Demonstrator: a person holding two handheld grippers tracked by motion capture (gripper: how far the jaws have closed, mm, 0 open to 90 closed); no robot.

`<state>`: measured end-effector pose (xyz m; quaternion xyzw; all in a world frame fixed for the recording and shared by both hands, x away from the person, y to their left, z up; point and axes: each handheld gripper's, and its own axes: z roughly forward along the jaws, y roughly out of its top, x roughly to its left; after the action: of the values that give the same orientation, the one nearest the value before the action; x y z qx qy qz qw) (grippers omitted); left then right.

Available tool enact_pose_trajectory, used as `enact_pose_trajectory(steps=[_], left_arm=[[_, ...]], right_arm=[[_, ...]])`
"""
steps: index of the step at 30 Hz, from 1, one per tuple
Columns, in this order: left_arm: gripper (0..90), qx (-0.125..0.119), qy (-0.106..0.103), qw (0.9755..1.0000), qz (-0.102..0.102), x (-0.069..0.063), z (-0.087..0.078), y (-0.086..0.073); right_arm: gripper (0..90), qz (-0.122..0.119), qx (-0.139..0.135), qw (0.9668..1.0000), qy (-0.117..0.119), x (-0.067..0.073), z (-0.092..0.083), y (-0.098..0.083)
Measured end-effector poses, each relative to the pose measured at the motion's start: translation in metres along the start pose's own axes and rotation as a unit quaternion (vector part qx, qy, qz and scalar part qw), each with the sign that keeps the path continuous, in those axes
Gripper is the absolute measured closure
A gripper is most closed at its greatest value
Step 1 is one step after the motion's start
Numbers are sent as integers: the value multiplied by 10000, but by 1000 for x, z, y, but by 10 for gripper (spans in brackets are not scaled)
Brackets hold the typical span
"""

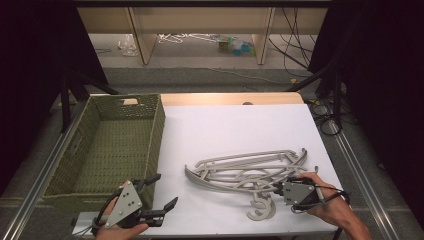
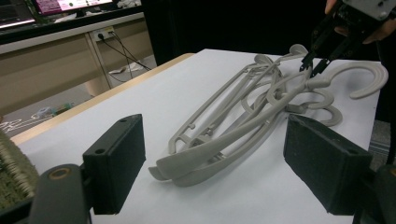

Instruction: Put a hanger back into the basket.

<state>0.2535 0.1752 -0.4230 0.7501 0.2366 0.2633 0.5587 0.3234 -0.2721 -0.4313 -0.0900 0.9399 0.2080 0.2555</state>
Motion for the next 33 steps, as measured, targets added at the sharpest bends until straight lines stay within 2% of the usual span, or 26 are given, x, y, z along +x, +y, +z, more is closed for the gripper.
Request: enact_pose_trajectory(steps=[1, 2, 3, 5, 9, 10, 12, 13, 14, 15, 16, 17, 18, 19, 20, 21, 23, 25, 26, 27, 28, 29, 30, 31, 32, 33], left_arm=[[206, 31, -43, 10000, 0, -2, 2, 0], [206, 21, -36, 10000, 85, -3, 4, 2], [207, 20, -84, 9999, 71, -5, 7, 3], [208, 38, -82, 9998, 151, -6, 11, 6], [221, 208, -127, 9988, 414, -11, 27, 11], [225, 240, -163, 9984, 484, -12, 32, 11], [231, 381, -482, 9964, 588, -15, 43, 12], [236, 441, -565, 9950, 691, -16, 49, 13], [244, 470, -570, 9940, 802, -16, 53, 13], [246, 519, -620, 9931, 851, -17, 57, 14], [247, 567, -652, 9927, 838, -18, 62, 15], [250, 516, -636, 9918, 981, -18, 66, 16], [255, 563, -615, 9900, 1140, -19, 69, 17], [263, 563, -615, 9900, 1140, -19, 69, 17], [263, 654, -762, 9884, 1141, -24, 74, 18], [282, 700, -871, 9848, 1329, -30, 80, 21], [307, 781, -965, 9818, 1437, -35, 85, 24], [318, 869, -948, 9785, 1615, -40, 91, 28], [334, 919, -1001, 9754, 1736, -41, 93, 30], [355, 902, -990, 9733, 1864, -44, 96, 31], [363, 907, -1026, 9733, 1844, -46, 97, 32], [382, 916, -1072, 9707, 1944, -47, 99, 33], [406, 925, -1108, 9711, 1903, -48, 100, 33], [414, 933, -1123, 9686, 2014, -49, 100, 34], [432, 992, -1227, 9662, 2037, -50, 100, 35], [460, 954, -1258, 9661, 2042, -50, 101, 35]], right_arm=[[795, -16, -25, 10000, 8, -1, -1, 0], [796, -4, -26, 10000, 23, -1, -3, 0], [796, -105, -57, 9999, -39, -3, -3, 1], [797, -62, -64, 10000, 2, -3, -6, 2], [799, -147, -95, 9998, -74, -7, -10, 6], [800, -53, -89, 9999, -98, -7, -13, 7], [801, -156, -191, 9997, -91, -10, -14, 8], [801, -135, -200, 9997, -106, -10, -16, 10], [802, -210, -211, 9995, -109, -10, -17, 11], [802, -159, -201, 9996, -147, -9, -18, 12], [802, -185, -212, 9996, -76, -9, -19, 14], [802, -241, -266, 9993, -124, -9, -20, 15], [802, -168, -224, 9996, -79, -8, -21, 17], [802, -168, -224, 9996, -79, -8, -21, 17], [803, -284, -291, 9991, -97, -10, -20, 18], [803, -317, -315, 9990, -84, -9, -20, 23], [803, -390, -326, 9987, -69, -9, -20, 28], [803, -416, -375, 9984, -68, -9, -20, 32], [803, -300, -350, 9989, -56, -7, -21, 34], [803, -199, -279, 9994, -71, -5, -22, 36], [803, -192, -285, 9994, -51, -4, -23, 38], [804, -235, -312, 9992, -43, -4, -23, 40], [803, -228, -307, 9993, -21, -4, -23, 42], [804, -200, -292, 9994, -7, -3, -23, 44], [803, -330, -354, 9988, -34, -4, -22, 46], [803, -272, -347, 9990, -25, -3, -23, 47]])
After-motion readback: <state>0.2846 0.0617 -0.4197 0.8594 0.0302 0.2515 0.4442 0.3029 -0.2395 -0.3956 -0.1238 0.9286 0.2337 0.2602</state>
